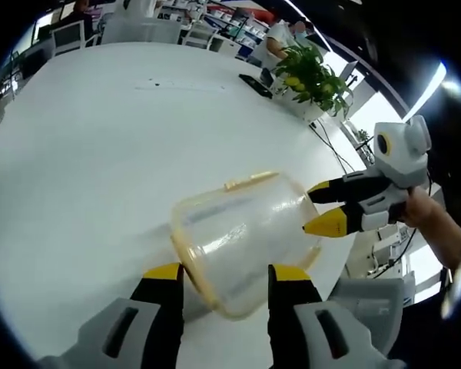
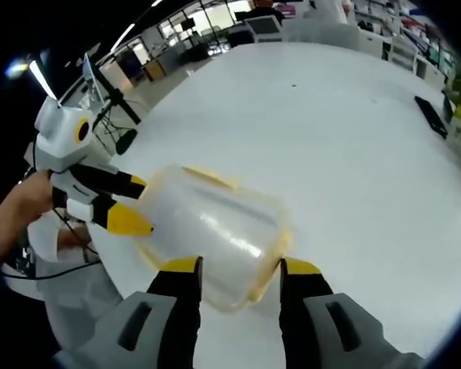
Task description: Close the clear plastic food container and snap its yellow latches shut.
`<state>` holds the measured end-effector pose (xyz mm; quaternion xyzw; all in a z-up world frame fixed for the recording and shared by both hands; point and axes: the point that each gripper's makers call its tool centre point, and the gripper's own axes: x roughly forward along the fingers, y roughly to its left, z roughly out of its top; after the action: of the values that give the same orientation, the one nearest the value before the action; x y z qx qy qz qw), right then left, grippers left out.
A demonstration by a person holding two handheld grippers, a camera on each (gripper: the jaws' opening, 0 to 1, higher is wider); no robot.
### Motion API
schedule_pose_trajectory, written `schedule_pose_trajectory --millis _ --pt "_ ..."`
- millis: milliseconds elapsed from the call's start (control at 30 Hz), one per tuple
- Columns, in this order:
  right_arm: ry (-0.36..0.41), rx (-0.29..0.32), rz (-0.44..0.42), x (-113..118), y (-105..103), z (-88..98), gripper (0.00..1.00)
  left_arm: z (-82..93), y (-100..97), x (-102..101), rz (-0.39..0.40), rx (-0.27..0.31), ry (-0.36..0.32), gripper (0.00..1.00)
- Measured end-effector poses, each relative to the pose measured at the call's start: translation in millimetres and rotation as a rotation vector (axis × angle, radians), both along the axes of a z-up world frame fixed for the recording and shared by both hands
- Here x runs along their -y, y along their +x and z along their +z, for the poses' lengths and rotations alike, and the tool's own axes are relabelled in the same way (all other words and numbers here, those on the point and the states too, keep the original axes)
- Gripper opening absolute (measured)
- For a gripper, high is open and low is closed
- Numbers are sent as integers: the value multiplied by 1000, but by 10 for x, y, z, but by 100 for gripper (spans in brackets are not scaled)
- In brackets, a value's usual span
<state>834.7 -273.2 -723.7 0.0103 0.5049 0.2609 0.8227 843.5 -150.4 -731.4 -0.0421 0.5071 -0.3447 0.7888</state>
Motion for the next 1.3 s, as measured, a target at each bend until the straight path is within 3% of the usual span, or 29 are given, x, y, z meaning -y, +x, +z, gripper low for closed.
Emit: schedule_pose_trajectory --millis 267,800,1067,1300 --pt "-7 -5 -5 -121 -25 1 37 7 -8 -116 -2 -5 3 37" --pt "12 14 36 -120 -94 -1 40 16 -55 -128 -11 4 17 38" --pt "3 50 105 -128 -78 94 43 121 -3 -149 -57 79 39 39" --pt "-23 156 235 -138 44 248 40 267 34 -141 -126 154 52 41"
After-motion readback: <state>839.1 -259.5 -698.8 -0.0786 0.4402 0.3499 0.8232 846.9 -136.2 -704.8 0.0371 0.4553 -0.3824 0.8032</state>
